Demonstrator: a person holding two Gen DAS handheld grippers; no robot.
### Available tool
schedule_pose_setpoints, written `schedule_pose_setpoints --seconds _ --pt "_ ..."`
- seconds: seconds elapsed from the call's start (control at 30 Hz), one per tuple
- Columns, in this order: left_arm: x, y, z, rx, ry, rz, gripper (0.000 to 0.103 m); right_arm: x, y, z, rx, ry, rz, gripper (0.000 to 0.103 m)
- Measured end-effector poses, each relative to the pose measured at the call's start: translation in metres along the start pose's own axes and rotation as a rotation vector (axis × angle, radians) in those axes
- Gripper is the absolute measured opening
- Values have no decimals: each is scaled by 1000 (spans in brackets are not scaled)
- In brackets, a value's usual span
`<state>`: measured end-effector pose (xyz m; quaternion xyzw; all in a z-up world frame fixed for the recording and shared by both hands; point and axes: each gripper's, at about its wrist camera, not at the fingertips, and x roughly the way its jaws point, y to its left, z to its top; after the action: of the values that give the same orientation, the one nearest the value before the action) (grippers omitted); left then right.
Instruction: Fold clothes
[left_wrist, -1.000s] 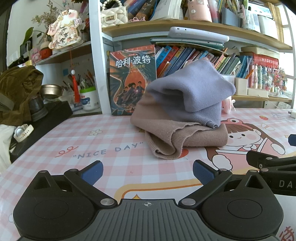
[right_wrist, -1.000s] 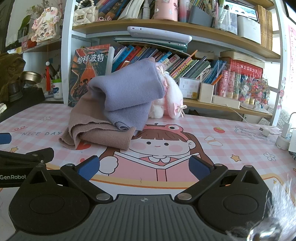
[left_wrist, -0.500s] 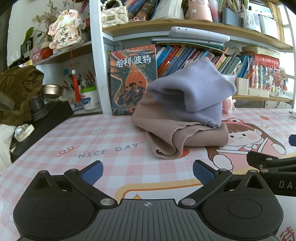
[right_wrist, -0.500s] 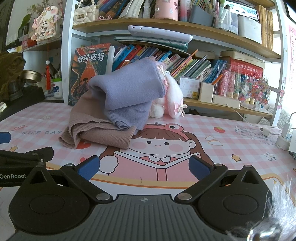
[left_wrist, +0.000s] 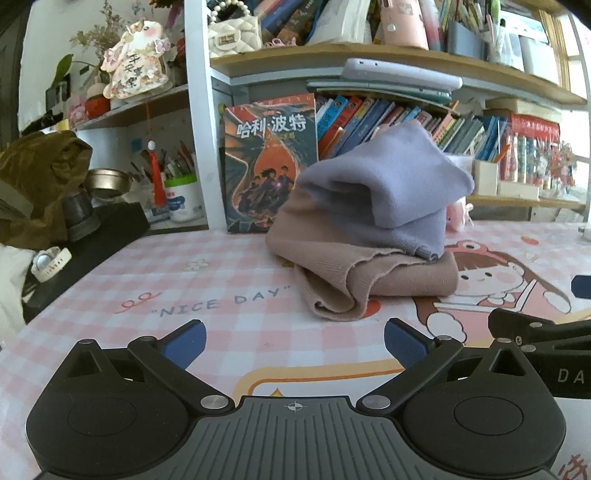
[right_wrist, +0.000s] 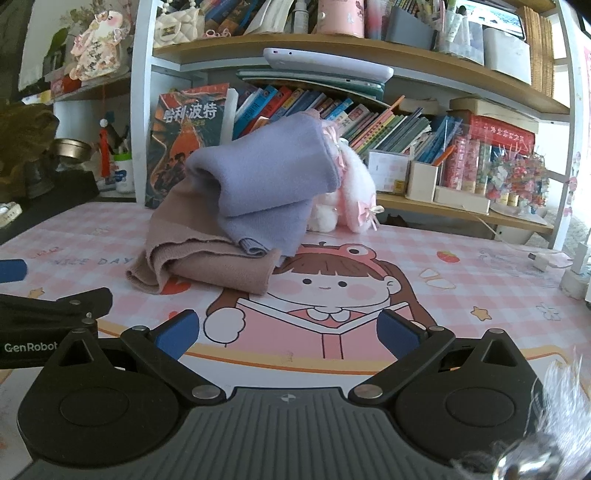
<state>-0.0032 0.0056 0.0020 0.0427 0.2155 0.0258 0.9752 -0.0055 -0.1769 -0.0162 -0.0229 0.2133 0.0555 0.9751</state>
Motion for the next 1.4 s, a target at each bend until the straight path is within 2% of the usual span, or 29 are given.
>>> schedule_pose_setpoints --seconds 0.13,0.27,0.47,0.63,0.73,0.83,1.0,1.3,1.37,1.4 --pt "-5 -1 0 2 -23 13 103 -2 3 0 -18 -15 -6 103" --pt "0 0 -1 -5 21 9 103 -1 6 1 -33 -10 -10 103" --pt "1 7 -2 -39 33 -46 102 -2 6 0 -33 -11 2 103" --pt "4 9 0 -55 18 -91 99 0 -1 1 6 -1 65 103" --pt "9 11 7 -71 17 -111 92 2 -11 6 46 1 112 103" --pt "19 9 16 -65 33 -140 72 8 -21 16 73 16 135 103" --pt "44 -10 29 15 48 -179 67 27 -32 33 84 45 190 101" --pt "91 -40 34 173 83 -154 67 70 -47 59 170 65 263 101" --pt "99 -39 34 170 82 -143 63 81 -49 65 210 72 281 101" --pt "103 -34 36 136 89 -150 53 86 -50 67 227 76 291 101"
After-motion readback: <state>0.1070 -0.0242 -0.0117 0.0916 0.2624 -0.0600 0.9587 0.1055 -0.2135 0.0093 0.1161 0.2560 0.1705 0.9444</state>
